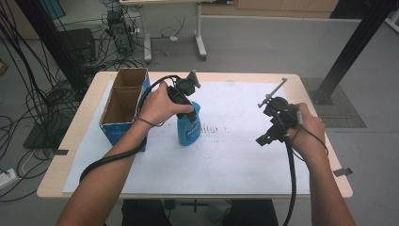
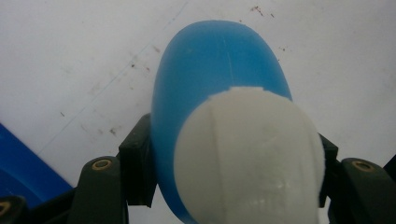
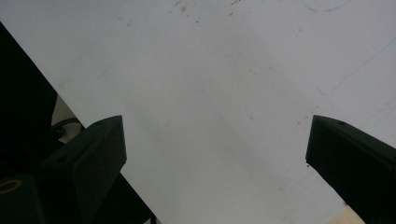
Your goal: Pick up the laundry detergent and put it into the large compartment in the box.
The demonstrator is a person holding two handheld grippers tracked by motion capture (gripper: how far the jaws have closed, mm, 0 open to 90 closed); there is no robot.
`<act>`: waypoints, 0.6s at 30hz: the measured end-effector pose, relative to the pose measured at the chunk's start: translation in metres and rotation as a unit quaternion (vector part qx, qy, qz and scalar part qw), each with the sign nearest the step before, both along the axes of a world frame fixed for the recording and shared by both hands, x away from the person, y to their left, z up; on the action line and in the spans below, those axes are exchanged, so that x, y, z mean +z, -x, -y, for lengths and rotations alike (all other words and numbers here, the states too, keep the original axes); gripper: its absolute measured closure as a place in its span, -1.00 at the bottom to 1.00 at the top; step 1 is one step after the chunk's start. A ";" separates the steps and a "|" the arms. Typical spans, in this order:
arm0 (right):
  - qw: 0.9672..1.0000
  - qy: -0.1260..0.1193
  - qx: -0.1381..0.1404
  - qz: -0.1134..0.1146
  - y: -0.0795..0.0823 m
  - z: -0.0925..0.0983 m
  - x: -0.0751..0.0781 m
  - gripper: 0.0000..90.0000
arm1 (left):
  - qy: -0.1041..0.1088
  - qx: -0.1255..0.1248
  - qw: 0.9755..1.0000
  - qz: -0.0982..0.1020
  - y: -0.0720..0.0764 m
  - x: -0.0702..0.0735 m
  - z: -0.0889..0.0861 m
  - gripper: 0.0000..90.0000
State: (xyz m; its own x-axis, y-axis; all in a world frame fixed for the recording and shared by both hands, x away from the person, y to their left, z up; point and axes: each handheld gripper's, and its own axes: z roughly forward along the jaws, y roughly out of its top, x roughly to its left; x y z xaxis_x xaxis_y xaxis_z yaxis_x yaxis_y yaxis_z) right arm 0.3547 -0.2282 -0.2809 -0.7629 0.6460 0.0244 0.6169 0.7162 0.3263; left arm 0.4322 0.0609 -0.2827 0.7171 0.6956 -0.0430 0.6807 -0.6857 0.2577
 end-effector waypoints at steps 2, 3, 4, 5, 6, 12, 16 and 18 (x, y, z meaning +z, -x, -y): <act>1.000 0.000 0.001 -0.001 0.000 0.000 0.000 -0.89 | 0.001 0.000 1.000 0.001 0.000 0.000 0.000 -0.16; 1.000 0.001 0.001 -0.001 0.000 0.000 0.000 -0.89 | 0.001 0.000 1.000 0.002 0.000 0.000 0.000 -0.16; 1.000 0.001 0.000 -0.001 0.000 0.000 0.000 -0.89 | 0.001 0.001 1.000 0.002 0.000 0.000 0.000 -0.16; 1.000 0.000 0.003 0.002 -0.001 0.001 0.000 -0.89 | 0.001 0.001 1.000 0.003 0.001 0.000 0.000 -0.16; 1.000 0.000 0.001 0.001 -0.001 0.001 0.000 -0.89 | 0.000 0.001 1.000 0.003 0.001 0.000 0.001 -0.16; 1.000 0.001 0.000 0.000 -0.002 0.001 -0.001 -0.89 | -0.002 -0.005 1.000 0.006 0.003 0.002 0.003 -0.16; 1.000 0.001 -0.001 0.001 -0.003 0.001 -0.001 -0.89 | 0.007 -0.011 1.000 0.003 0.006 0.015 0.004 -0.16; 1.000 0.004 0.002 0.001 -0.003 0.001 -0.001 -0.89 | 0.013 -0.015 1.000 0.006 0.008 0.023 0.004 -0.16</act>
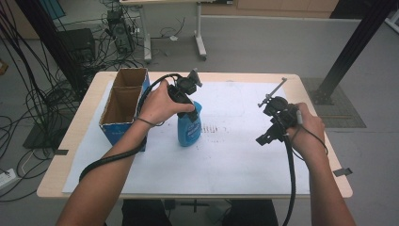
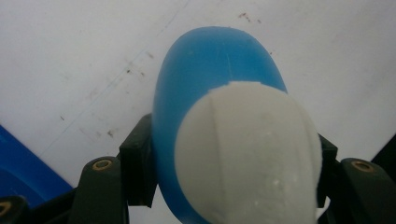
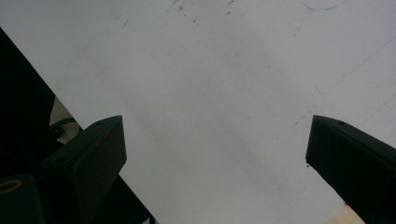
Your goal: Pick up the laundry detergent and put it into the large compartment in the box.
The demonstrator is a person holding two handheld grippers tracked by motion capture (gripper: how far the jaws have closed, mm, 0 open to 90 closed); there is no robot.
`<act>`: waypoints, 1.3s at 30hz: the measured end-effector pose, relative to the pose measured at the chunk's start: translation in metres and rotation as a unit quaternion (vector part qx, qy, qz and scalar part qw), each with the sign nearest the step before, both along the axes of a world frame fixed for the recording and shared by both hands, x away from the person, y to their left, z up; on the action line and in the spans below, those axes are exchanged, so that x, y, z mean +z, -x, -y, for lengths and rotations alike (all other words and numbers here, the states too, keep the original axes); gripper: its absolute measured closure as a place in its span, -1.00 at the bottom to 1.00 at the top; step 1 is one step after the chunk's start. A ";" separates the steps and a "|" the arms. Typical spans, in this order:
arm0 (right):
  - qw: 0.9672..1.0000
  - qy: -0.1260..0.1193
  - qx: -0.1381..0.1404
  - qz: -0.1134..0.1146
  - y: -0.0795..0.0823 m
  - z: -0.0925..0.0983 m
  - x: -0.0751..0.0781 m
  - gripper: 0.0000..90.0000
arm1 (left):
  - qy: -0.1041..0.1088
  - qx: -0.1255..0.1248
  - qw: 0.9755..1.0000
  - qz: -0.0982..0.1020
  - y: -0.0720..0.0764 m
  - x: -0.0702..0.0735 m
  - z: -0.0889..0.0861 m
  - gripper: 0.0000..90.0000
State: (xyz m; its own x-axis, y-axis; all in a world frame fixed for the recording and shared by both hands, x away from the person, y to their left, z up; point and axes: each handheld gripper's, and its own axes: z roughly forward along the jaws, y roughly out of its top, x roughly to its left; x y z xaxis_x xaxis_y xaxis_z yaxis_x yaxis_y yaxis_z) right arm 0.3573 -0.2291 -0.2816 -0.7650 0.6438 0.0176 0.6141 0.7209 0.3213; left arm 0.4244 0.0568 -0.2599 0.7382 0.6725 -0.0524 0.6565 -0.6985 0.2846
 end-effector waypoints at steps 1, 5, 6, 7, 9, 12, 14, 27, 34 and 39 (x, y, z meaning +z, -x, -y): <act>1.000 0.000 0.000 -0.001 0.000 0.000 0.000 -0.89 | 0.003 0.002 1.000 -0.001 0.001 0.005 0.000 -0.16; 1.000 -0.001 0.000 0.002 0.001 -0.001 0.002 -0.89 | 0.007 -0.004 1.000 0.008 0.004 0.026 0.001 -0.16; 1.000 -0.001 0.000 0.003 0.001 -0.001 0.002 -0.89 | 0.009 -0.002 1.000 0.017 0.006 0.033 0.002 -0.16; 1.000 0.000 0.000 0.003 0.002 -0.002 0.003 -0.89 | 0.002 -0.004 1.000 0.017 0.006 0.038 0.003 -0.16; 1.000 0.000 0.004 0.007 0.002 -0.002 0.003 -0.89 | 0.001 -0.003 1.000 0.026 0.007 0.050 0.004 -0.16; 1.000 -0.001 0.002 0.008 0.003 -0.002 0.006 -0.89 | 0.002 -0.003 0.999 0.033 0.008 0.065 0.005 -0.16; 1.000 -0.003 0.000 0.009 0.004 -0.003 0.007 -0.89 | 0.002 -0.006 0.999 0.034 0.009 0.079 0.007 -0.16; 1.000 -0.004 0.007 0.014 0.006 -0.005 0.010 -0.89 | 0.012 -0.010 0.998 0.056 0.015 0.154 0.018 -0.16; 1.000 -0.004 0.009 0.017 0.006 -0.004 0.012 -0.89 | 0.022 -0.005 0.998 0.061 0.016 0.179 0.018 -0.16; 1.000 -0.005 0.011 0.017 0.006 -0.005 0.012 -0.89 | 0.018 0.001 0.998 0.059 0.017 0.184 0.018 -0.16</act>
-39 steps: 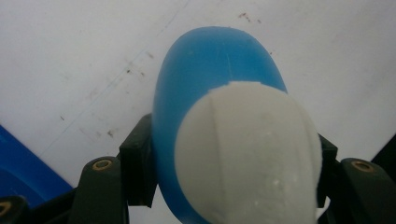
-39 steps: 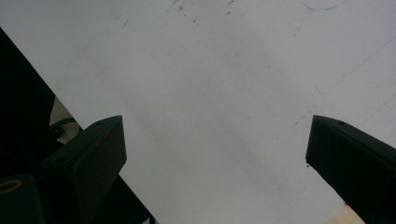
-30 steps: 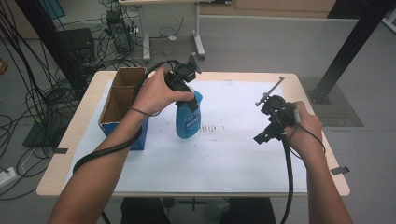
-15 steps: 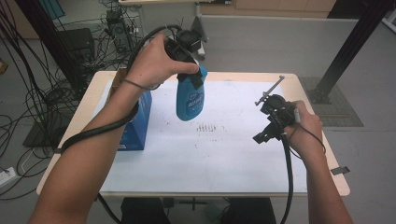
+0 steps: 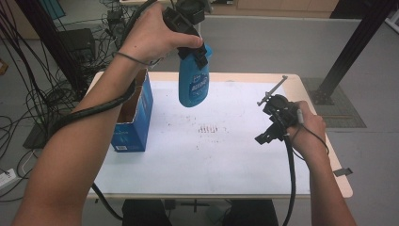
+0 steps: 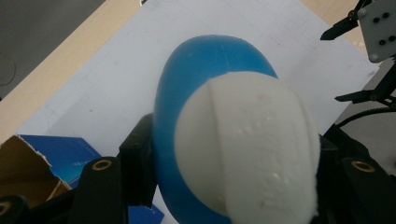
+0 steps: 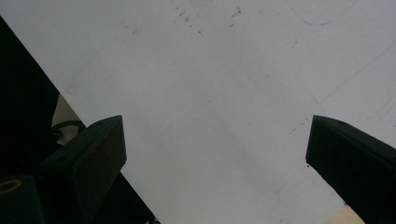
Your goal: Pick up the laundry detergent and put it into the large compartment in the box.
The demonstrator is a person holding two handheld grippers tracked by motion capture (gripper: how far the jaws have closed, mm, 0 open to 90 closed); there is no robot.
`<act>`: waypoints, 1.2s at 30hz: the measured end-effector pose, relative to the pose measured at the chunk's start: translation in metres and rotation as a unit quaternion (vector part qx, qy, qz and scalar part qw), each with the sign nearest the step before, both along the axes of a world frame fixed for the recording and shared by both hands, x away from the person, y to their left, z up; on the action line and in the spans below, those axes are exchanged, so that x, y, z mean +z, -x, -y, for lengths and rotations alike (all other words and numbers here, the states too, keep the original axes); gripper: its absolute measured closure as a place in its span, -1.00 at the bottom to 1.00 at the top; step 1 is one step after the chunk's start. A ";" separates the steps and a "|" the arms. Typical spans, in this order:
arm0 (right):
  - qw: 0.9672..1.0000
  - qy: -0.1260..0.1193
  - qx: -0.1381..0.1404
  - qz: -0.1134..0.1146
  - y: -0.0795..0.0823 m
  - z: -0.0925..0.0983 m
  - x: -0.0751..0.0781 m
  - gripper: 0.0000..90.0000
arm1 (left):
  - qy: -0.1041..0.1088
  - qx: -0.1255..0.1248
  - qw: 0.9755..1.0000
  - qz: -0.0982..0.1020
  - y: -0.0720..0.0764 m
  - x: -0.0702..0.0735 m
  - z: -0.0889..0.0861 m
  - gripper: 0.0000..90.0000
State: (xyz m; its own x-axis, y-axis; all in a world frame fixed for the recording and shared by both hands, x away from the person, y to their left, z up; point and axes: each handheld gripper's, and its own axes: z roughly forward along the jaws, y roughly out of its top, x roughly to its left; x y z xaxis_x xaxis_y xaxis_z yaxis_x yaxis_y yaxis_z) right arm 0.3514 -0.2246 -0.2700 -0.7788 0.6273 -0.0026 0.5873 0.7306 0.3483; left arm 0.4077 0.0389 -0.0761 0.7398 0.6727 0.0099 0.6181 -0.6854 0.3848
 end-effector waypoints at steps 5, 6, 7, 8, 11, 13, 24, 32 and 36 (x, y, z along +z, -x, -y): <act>1.000 -0.002 -0.001 0.001 0.000 0.000 0.001 -0.89 | 0.006 0.006 1.000 -0.002 -0.001 0.002 -0.005 -0.16; 1.000 -0.002 -0.001 0.001 0.000 0.000 0.001 -0.89 | 0.006 0.008 1.000 -0.004 -0.001 0.002 -0.006 -0.16; 1.000 0.000 -0.001 0.001 0.000 0.000 0.001 -0.89 | 0.005 0.010 1.000 -0.003 -0.001 0.002 -0.008 -0.16; 1.000 -0.001 0.000 0.001 0.000 0.001 0.001 -0.89 | 0.007 0.014 1.000 -0.003 -0.001 0.002 -0.009 -0.16; 1.000 0.000 -0.001 -0.001 -0.001 0.000 0.001 -0.89 | 0.006 0.023 1.000 -0.002 -0.002 0.003 -0.016 -0.16; 1.000 -0.001 0.003 0.001 -0.001 -0.001 0.000 -0.89 | 0.002 0.027 1.000 -0.004 -0.003 0.003 -0.021 -0.16; 1.000 -0.005 0.009 -0.007 -0.004 -0.007 -0.003 -0.89 | 0.003 0.090 0.996 -0.005 -0.008 0.003 -0.058 -0.16; 1.000 -0.007 0.012 -0.010 -0.004 -0.011 -0.006 -0.89 | 0.002 0.130 0.991 -0.008 -0.010 0.002 -0.083 -0.16; 1.000 -0.007 0.015 -0.011 -0.005 -0.011 -0.007 -0.89 | 0.000 0.147 0.989 -0.009 -0.012 0.001 -0.095 -0.16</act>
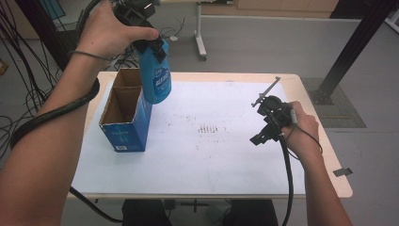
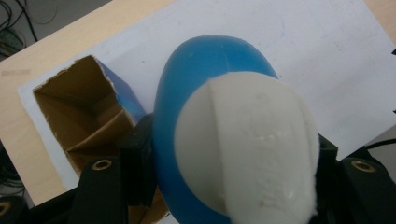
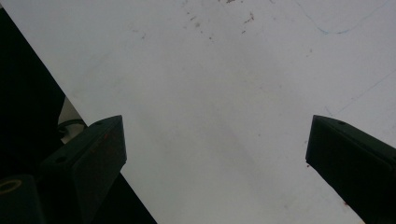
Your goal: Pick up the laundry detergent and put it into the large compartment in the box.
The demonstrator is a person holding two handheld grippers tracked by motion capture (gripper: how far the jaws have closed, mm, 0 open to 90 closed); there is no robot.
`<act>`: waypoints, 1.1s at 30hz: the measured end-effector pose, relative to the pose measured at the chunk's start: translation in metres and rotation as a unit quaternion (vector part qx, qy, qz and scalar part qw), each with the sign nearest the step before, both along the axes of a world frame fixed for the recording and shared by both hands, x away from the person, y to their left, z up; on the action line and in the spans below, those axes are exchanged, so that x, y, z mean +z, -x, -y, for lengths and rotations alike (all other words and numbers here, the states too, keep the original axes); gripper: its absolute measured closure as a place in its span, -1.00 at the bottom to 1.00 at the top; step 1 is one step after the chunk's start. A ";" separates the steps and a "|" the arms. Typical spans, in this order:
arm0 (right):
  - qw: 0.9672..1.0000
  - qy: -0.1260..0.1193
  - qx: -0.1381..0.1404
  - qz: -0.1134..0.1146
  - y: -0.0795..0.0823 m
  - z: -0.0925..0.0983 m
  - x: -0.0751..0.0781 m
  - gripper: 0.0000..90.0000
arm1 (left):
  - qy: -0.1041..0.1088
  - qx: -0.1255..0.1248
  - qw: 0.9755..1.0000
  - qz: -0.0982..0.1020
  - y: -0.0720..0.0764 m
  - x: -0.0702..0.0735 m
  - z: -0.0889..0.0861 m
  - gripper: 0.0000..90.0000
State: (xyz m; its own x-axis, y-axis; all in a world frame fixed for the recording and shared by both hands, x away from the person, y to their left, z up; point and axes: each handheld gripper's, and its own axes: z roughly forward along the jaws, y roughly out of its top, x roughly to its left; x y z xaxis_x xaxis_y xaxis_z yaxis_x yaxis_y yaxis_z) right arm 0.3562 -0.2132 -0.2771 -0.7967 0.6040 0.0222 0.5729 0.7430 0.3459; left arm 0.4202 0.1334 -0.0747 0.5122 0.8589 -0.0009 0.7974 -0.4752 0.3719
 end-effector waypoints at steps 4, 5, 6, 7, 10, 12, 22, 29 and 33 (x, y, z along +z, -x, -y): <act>1.000 0.000 0.001 0.000 0.000 0.000 0.000 -0.89 | 0.002 0.020 1.000 -0.003 -0.002 -0.001 -0.012 -0.16; 1.000 -0.001 0.000 -0.001 0.000 -0.001 -0.001 -0.89 | 0.001 0.022 1.000 -0.004 -0.002 -0.001 -0.013 -0.16; 1.000 -0.002 0.000 -0.001 0.000 -0.001 -0.001 -0.89 | 0.002 0.026 1.000 -0.002 -0.002 -0.001 -0.016 -0.16; 1.000 -0.002 0.000 -0.001 0.000 -0.001 -0.001 -0.89 | 0.003 0.031 1.000 0.000 -0.002 0.000 -0.018 -0.16; 1.000 -0.003 0.000 -0.002 0.000 -0.002 -0.001 -0.89 | 0.003 0.046 0.999 0.004 -0.001 0.000 -0.025 -0.16; 1.000 -0.002 0.000 -0.002 0.000 -0.002 -0.001 -0.89 | 0.000 0.054 0.999 0.007 0.000 0.001 -0.028 -0.16; 1.000 -0.001 -0.001 0.000 0.000 0.001 -0.001 -0.89 | 0.006 0.089 0.996 0.014 0.002 0.000 -0.052 -0.16; 1.000 -0.002 -0.005 0.002 0.000 0.003 0.000 -0.89 | 0.008 0.126 0.992 0.021 0.002 -0.003 -0.073 -0.16; 1.000 -0.001 -0.002 0.003 0.000 0.001 0.000 -0.89 | 0.006 0.145 0.989 0.026 0.001 -0.006 -0.082 -0.16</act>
State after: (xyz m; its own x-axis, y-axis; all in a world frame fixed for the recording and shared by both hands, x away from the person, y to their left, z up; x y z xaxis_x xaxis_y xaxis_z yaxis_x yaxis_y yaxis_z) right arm 0.3562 -0.2141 -0.2772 -0.7938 0.6079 0.0186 0.5746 0.7396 0.3505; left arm 0.4189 0.2154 -0.0807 0.2440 0.9697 0.0075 0.8795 -0.2246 0.4196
